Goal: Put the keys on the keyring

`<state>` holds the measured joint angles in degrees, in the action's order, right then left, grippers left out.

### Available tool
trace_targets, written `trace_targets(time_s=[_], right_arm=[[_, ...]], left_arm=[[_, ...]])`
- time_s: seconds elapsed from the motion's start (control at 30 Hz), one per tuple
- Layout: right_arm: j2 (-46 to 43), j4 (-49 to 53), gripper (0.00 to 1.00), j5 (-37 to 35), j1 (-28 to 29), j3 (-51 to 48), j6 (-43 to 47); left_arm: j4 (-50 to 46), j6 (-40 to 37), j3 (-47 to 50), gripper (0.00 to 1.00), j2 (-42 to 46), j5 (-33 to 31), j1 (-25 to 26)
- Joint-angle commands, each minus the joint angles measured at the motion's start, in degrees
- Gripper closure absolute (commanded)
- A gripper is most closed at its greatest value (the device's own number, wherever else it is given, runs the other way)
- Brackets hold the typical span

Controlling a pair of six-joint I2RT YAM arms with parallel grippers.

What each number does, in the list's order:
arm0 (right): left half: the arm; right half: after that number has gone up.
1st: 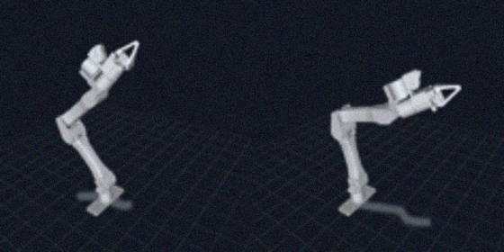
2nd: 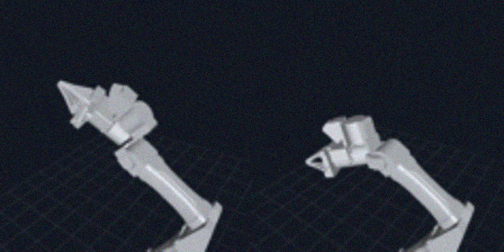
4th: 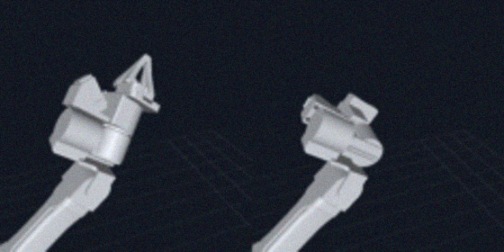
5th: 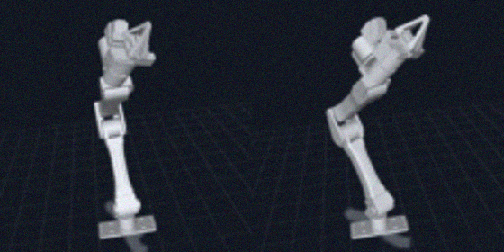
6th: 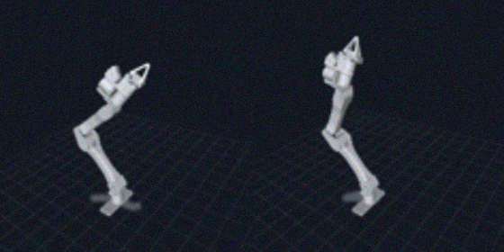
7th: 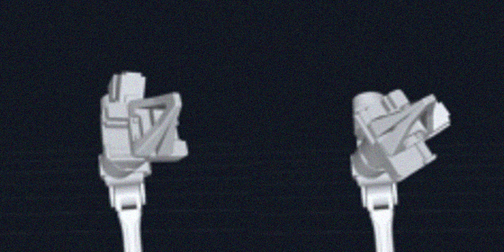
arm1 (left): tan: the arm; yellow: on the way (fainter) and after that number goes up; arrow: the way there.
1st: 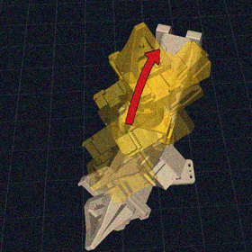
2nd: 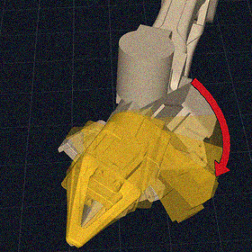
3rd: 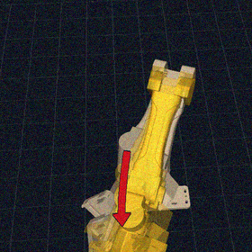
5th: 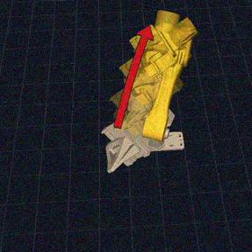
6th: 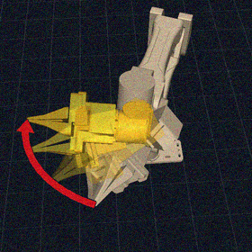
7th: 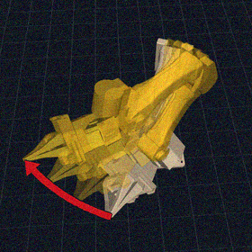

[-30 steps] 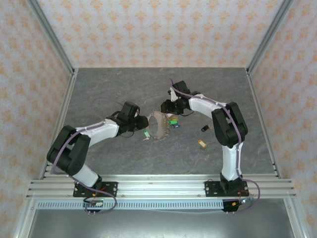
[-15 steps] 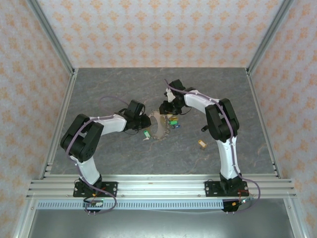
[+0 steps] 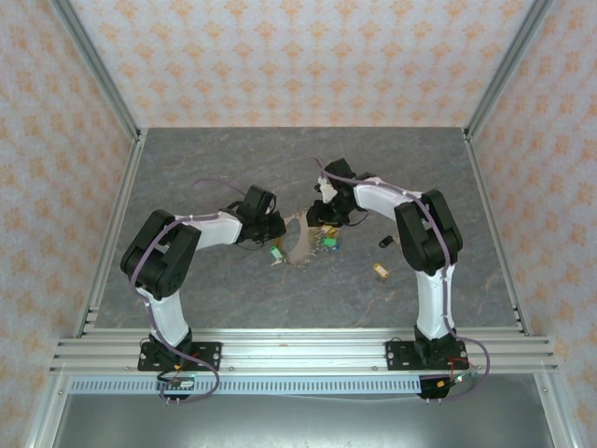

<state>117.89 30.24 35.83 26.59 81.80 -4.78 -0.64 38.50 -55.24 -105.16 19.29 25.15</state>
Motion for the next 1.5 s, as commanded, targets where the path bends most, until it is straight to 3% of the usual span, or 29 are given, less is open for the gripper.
trace_targets(time_s=[0.0,0.23,0.4,0.47,0.63,0.97,1.23,1.47], right_arm=[[-1.11,0.32,0.58,-7.98,0.04,0.19,-2.04],[1.32,-1.49,0.56,-10.71,-0.66,2.63,-5.04],[5.67,1.39,0.6,-2.47,-0.58,4.74,-3.67],[6.0,0.23,0.68,1.1,-0.66,3.72,-3.93],[4.25,-3.83,0.71,7.87,-0.59,0.03,-4.9],[4.81,-9.75,0.7,11.04,-0.75,-3.65,-7.52],[3.95,-14.59,0.79,12.72,-0.77,-6.05,-8.89],[1.9,-18.55,0.66,18.26,-2.22,-9.09,-9.73]], left_arm=[[-3.11,-1.85,-0.04,0.85,-1.71,-2.12,0.67],[-2.87,-2.01,0.95,0.85,-0.77,-2.15,0.64],[-2.65,-2.36,1.65,0.85,-0.79,-1.93,0.69],[-2.43,-2.31,1.78,0.85,-1.0,-1.67,0.62],[-1.92,-2.11,1.55,0.85,-1.44,-1.03,0.67],[-1.51,-1.59,1.53,0.85,-0.92,-0.15,0.62],[-1.54,-1.41,1.83,0.85,0.37,-0.05,0.61],[-1.8,-1.16,1.9,0.84,1.45,-0.67,0.67]])
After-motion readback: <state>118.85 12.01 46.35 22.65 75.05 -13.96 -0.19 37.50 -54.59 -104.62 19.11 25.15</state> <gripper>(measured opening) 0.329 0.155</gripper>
